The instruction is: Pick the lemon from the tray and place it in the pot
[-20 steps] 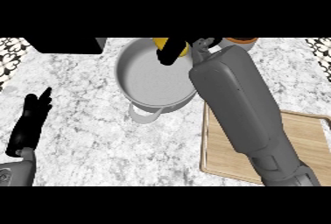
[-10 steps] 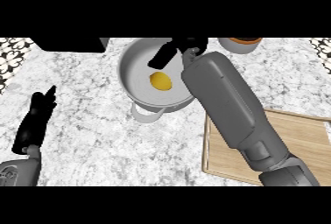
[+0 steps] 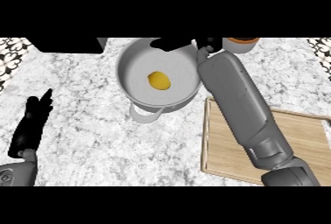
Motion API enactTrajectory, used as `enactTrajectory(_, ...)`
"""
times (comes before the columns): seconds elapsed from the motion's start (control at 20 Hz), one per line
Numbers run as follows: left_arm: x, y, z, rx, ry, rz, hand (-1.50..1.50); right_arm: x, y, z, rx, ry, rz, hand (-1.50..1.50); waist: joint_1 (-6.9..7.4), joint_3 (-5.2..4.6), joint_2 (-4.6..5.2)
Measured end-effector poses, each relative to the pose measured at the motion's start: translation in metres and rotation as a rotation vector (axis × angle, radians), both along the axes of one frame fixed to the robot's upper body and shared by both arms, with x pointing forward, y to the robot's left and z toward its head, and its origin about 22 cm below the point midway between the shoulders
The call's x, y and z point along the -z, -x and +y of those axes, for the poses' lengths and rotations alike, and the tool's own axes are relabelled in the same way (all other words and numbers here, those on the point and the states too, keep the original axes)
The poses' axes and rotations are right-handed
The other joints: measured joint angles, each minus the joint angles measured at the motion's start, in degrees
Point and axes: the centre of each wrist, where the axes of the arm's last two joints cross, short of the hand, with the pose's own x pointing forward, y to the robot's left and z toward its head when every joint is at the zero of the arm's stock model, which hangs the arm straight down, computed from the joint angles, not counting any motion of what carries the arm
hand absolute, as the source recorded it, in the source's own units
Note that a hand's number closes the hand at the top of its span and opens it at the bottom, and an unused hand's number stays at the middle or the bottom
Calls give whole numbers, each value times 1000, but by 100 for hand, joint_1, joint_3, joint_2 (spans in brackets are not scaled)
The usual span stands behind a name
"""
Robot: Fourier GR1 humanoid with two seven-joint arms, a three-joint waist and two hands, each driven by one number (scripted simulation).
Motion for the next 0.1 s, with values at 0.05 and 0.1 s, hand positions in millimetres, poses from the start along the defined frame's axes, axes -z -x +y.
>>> enactTrajectory(0.05, -4, -2, 3, -4, 0, -1, 0, -1, -2, -7, 21, -31, -14, -150, -27, 1, -5)
enactTrajectory(0.1, -3, -3, 2, -4, 2, -3, 0, -1, -3, -10, 44, -59, -27, -150, -47, 2, -8)
